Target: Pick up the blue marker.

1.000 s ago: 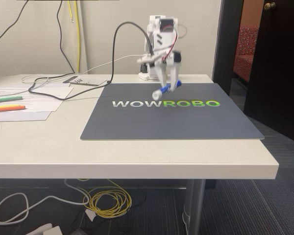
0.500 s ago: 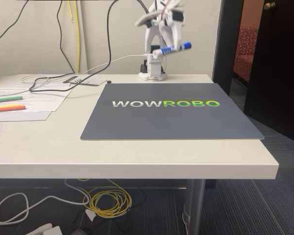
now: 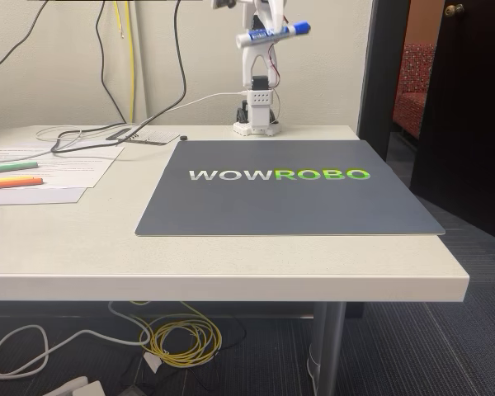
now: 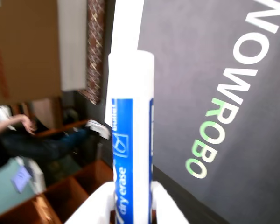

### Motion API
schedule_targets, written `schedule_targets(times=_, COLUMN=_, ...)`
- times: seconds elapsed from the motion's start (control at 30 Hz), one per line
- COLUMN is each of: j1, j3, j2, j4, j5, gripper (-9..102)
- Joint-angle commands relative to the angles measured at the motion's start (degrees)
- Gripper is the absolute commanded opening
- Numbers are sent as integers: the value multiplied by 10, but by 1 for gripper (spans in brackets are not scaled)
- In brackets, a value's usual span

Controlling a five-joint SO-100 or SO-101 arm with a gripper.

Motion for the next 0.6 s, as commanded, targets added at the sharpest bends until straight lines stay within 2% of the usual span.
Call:
schedule_targets(times=0.0, j1=13, j3=-18, j2=49, j4=5, j5=18, gripper=0)
schedule_targets(times=0.23, j1=33, j3=-4, j2=92, j4=13, j5=34, gripper=0)
schedule_targets(times=0.57, j1=50, j3=360, j2=301, j4=-191, j5=28, gripper=0)
